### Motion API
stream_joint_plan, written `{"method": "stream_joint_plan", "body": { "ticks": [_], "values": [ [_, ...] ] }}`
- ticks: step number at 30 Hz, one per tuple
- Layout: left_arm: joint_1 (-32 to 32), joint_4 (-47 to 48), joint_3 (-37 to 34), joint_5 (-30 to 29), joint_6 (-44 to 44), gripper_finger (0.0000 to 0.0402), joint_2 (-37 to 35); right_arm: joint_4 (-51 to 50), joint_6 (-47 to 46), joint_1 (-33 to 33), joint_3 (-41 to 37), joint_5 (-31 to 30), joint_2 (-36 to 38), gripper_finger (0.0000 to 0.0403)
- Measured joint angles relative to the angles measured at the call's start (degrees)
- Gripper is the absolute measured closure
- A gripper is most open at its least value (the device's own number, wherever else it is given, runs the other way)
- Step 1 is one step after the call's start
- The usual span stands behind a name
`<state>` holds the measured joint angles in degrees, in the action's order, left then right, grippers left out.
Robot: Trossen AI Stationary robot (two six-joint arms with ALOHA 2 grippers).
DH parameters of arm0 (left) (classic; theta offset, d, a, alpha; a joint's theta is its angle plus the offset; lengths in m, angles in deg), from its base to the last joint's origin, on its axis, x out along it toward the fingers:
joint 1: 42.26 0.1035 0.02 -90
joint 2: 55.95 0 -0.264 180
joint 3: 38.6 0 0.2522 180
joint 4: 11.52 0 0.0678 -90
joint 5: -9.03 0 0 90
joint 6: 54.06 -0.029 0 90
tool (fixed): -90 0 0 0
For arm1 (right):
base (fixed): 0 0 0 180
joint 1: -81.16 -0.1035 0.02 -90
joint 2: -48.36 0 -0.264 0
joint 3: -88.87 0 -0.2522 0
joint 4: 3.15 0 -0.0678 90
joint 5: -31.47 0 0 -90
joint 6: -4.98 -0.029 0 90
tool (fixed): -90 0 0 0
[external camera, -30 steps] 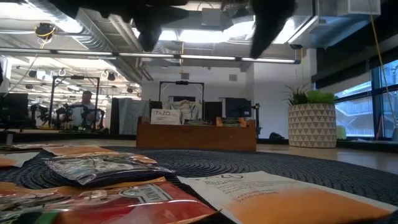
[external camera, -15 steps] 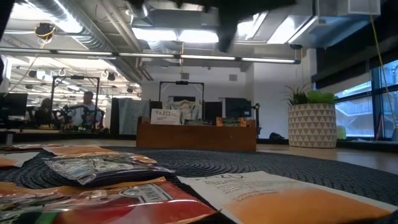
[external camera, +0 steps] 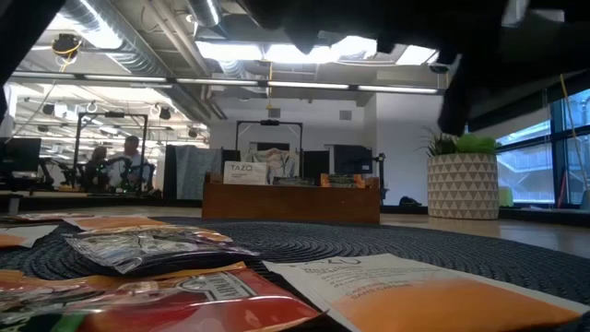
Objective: Pick & Place Tea
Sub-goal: Put the violet tea bag into the middle of the wooden organizer
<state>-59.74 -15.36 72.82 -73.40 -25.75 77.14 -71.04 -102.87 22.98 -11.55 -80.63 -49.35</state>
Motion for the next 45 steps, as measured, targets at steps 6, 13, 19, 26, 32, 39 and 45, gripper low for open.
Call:
{"method": "stream_joint_plan", "body": {
  "ticks": [6, 13, 19, 26, 32, 39, 45],
  "values": [
    [-3.1, -0.1, 2.6, -9.1, 0.9, 0.0318, 3.4, -0.5, 0.3, 0.7, -1.4, 2.8, 0.1, 0.0292],
    [-6.0, -1.1, 3.4, -20.4, 1.1, 0.0315, 6.1, -2.1, 1.3, 0.9, -1.4, 2.4, 5.1, 0.0292],
    [-6.0, -1.5, 4.3, -24.4, 2.0, 0.0319, 8.2, -3.2, 7.6, 3.5, -1.4, 1.7, 8.7, 0.0292],
    [-5.2, 2.1, 14.5, -23.8, -1.8, 0.0316, 13.5, -2.4, 15.2, 8.3, -1.4, 3.6, 9.2, 0.0292],
    [-5.1, 8.4, 19.8, -24.7, -3.0, 0.0318, 17.5, -2.4, 19.2, 10.8, -1.4, 8.0, 10.9, 0.0289],
    [-5.5, 9.3, 19.9, -28.0, -2.6, 0.0319, 18.4, -2.0, 19.9, 11.2, -1.4, 8.4, 11.4, 0.0286],
    [-5.1, 8.4, 19.9, -24.2, -2.0, 0.0316, 18.3, -2.3, 17.3, 11.2, -1.4, 10.1, 11.4, 0.0286]
  ]
}}
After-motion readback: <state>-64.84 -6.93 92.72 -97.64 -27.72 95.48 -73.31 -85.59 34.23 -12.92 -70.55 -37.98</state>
